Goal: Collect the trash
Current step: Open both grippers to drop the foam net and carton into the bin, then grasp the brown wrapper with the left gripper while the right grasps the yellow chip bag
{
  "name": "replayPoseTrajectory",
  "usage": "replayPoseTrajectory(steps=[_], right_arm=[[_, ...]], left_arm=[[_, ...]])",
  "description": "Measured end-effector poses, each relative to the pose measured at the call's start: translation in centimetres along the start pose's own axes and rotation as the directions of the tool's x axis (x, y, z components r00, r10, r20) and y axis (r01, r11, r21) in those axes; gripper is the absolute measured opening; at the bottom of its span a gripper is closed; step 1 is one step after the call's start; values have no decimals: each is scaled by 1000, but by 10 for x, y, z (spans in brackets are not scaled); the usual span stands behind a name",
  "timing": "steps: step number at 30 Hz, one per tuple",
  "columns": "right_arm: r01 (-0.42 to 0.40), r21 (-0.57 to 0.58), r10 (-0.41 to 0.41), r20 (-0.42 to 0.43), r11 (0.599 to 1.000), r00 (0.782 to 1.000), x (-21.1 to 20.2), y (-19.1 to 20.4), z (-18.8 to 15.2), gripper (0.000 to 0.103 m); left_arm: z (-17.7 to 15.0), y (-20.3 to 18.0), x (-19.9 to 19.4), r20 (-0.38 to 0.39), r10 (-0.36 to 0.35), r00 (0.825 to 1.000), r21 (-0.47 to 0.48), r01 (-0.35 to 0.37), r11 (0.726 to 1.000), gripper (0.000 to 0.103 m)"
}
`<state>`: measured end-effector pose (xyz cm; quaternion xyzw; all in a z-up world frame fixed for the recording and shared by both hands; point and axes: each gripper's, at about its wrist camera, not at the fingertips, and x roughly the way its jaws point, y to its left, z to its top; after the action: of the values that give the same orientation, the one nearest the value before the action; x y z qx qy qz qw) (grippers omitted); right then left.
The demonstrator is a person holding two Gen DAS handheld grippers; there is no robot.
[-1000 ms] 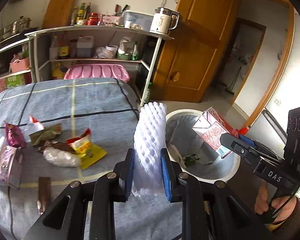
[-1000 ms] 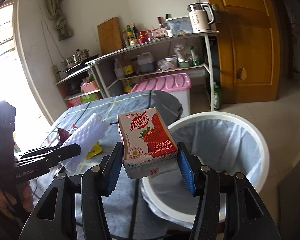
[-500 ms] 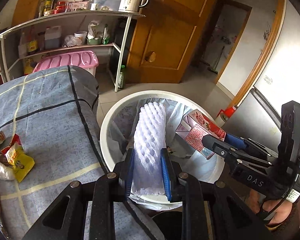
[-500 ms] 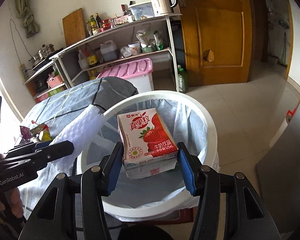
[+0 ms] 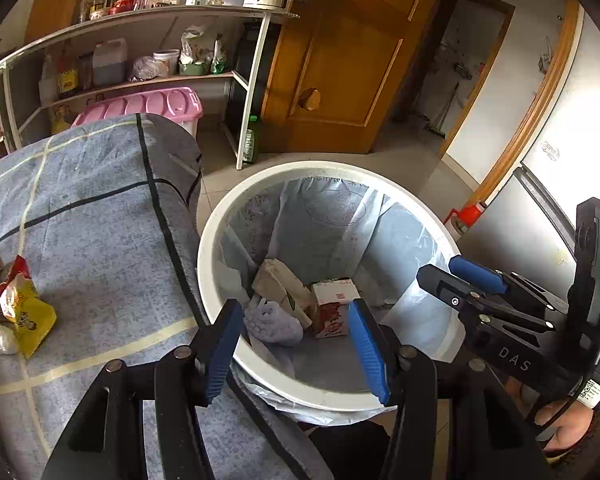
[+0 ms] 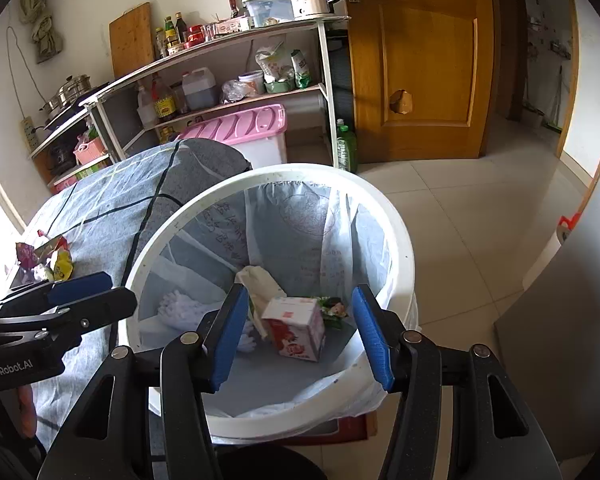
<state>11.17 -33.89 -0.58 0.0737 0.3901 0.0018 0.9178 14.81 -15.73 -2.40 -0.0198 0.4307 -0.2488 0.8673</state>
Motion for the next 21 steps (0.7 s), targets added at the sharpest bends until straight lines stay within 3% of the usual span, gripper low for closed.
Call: replayPoseTrajectory(steps=[8,15,21], right_arm=[[-68,0,68,48,998,997,-17,19,0,55],[-151,-59,154,55,987,986,-21,60,-2,55],[-218,-112,223,31,969,974,-13,101,-7,55]], left_arm=[[-9,14,-36,63,29,998,-12,-29,1000,55],[-27,46,-72,111,128,986,-64,-121,991,55],[-50,85,-102,136,229,964,-128,-212,969,55]])
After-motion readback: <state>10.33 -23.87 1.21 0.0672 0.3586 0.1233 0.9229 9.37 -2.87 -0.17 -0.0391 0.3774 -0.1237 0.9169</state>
